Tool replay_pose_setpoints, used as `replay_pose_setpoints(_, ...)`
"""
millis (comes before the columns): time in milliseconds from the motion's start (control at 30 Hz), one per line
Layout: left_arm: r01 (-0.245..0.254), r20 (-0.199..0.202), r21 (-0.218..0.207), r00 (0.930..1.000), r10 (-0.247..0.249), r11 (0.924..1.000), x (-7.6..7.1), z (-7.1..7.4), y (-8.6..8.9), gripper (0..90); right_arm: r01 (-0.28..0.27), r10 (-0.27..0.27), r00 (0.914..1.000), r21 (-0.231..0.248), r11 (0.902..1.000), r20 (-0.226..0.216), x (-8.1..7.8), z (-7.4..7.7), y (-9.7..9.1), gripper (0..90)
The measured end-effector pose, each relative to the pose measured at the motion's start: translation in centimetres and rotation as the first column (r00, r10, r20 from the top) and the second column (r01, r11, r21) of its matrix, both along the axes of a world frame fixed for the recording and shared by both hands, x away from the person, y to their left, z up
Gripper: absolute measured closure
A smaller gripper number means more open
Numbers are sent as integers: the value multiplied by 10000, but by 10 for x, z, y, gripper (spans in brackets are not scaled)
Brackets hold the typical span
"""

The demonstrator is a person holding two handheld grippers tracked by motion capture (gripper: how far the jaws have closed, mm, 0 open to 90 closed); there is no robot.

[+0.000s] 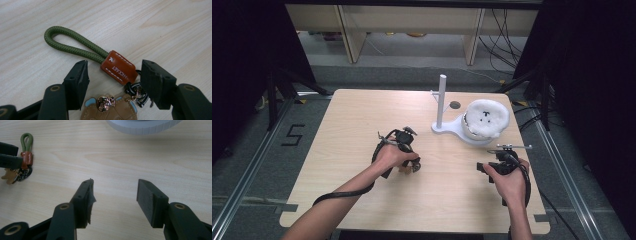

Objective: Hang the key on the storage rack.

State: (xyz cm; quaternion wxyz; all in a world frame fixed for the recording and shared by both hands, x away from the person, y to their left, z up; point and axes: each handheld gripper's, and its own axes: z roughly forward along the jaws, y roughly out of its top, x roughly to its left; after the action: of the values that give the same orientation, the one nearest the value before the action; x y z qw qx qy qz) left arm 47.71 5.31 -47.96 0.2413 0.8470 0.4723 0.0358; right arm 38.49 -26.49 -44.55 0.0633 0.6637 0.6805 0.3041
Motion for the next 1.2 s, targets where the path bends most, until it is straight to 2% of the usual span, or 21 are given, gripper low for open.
replay_pose_setpoints(167,-108,-132,24,9999,109,9999,2,-2,-3,391,77,-77,10000,-20,10000,-11,0,-1,0,481)
replay_pose_setpoints(200,-238,-182,-46,9996,238,9997,1,-3,-4,393,-191,194,9997,-204,9996,146,1,-2,-3,480)
replay_pose_setpoints(300,-104,-176,61,9998,105,9999,2,-4,-4,397,-196,199,9997,-206,9996,142,1,-3,-3,479)
replay_pose_setpoints(367,-377,-395,-24,9985,375,9993,2,-6,-7,413,-160,161,9998,-159,9997,65,1,-2,-3,477)
replay_pose_setpoints(667,-256,-453,84,9986,259,9996,3,-6,-10,456,-190,192,9998,-168,9997,105,1,-3,-3,475)
replay_pose_setpoints(733,-74,-421,126,9991,80,9999,2,-5,-11,496,-192,196,9997,-229,9996,153,1,-3,-3,475)
replay_pose_setpoints(800,205,-304,343,9993,-195,9992,1,-5,-12,522,-127,131,9998,-253,9996,164,1,-3,-3,475)
replay_pose_setpoints(833,481,-271,461,9985,-469,9978,2,-4,-11,532,-197,200,9997,-161,9997,138,1,-3,-4,475)
replay_pose_setpoints(867,477,-439,321,9980,-462,9983,1,-4,-12,580,-207,209,9997,-143,9997,124,1,-3,-4,475)
replay_pose_setpoints(900,721,-379,546,9968,-700,9959,2,-4,-12,623,-217,218,9997,-130,9997,122,1,-3,-4,475)
replay_pose_setpoints(933,759,-377,507,9965,-740,9958,2,-4,-12,650,-347,349,9992,-123,9993,210,1,-4,-6,472)
replay_pose_setpoints(1033,853,-354,351,9958,-840,9957,2,-4,-11,686,-122,124,9998,-84,9999,160,1,-2,-7,472)
replay_pose_setpoints(1067,1137,-199,383,9934,-1131,9928,2,-4,-10,696,-50,52,9999,-144,9999,157,1,-2,-8,472)
replay_pose_setpoints(1133,1084,-196,207,9940,-1080,9939,0,-5,-10,717,-201,201,9997,7,9998,142,-1,-1,-8,472)
replay_pose_setpoints(1167,1364,-43,254,9907,-1364,9903,1,-5,-9,726,-253,252,9995,57,9997,184,-1,-2,-8,472)
replay_pose_setpoints(1200,1413,-11,185,9900,-1413,9898,0,-6,-8,741,-158,159,9997,-6,9999,186,0,-2,-7,472)
